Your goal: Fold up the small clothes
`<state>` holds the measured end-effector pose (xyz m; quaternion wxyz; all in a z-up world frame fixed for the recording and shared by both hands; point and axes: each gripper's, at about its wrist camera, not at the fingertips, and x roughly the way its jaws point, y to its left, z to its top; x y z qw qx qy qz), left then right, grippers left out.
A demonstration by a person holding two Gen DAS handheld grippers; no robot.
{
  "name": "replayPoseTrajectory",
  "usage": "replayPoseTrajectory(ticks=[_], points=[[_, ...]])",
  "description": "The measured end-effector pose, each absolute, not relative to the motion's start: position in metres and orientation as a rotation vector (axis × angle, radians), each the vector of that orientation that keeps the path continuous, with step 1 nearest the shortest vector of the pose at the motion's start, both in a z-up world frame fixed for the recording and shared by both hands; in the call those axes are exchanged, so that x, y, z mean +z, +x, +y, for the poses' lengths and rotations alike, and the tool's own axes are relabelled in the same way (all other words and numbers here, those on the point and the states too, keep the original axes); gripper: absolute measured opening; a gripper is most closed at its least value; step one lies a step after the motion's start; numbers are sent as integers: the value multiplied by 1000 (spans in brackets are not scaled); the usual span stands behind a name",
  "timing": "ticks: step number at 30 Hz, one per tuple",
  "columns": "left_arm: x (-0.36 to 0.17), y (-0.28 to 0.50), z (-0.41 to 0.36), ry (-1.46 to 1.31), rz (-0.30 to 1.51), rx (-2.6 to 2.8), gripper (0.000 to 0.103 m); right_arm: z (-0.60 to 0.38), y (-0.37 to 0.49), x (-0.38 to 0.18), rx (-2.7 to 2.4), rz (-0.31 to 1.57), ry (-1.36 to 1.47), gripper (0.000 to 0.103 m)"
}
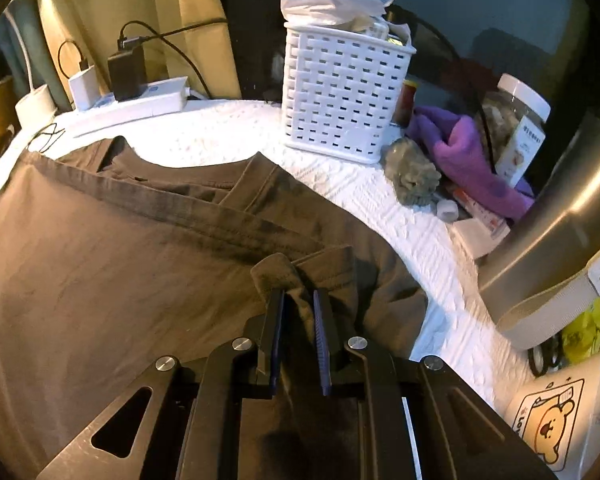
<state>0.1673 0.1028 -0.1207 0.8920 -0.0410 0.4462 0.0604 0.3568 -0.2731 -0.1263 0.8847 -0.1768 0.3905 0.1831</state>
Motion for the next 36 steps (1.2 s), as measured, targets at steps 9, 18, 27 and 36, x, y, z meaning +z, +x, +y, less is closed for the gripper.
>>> replayPoseTrajectory(ticks=[9,18,27,36], points=[[-121,175,100,-63,927,124,27,-332,352,-99,92,722,-411,5],[-121,183,104,-51,929,147,27,-335,379,-138,47,739,-464,5],[-123,151,114,-68,962,155,54,-348,362,-124,92,786,-379,7],[-119,106,115,-100,962,152,57,-365,290,-110,95,795,-334,8]])
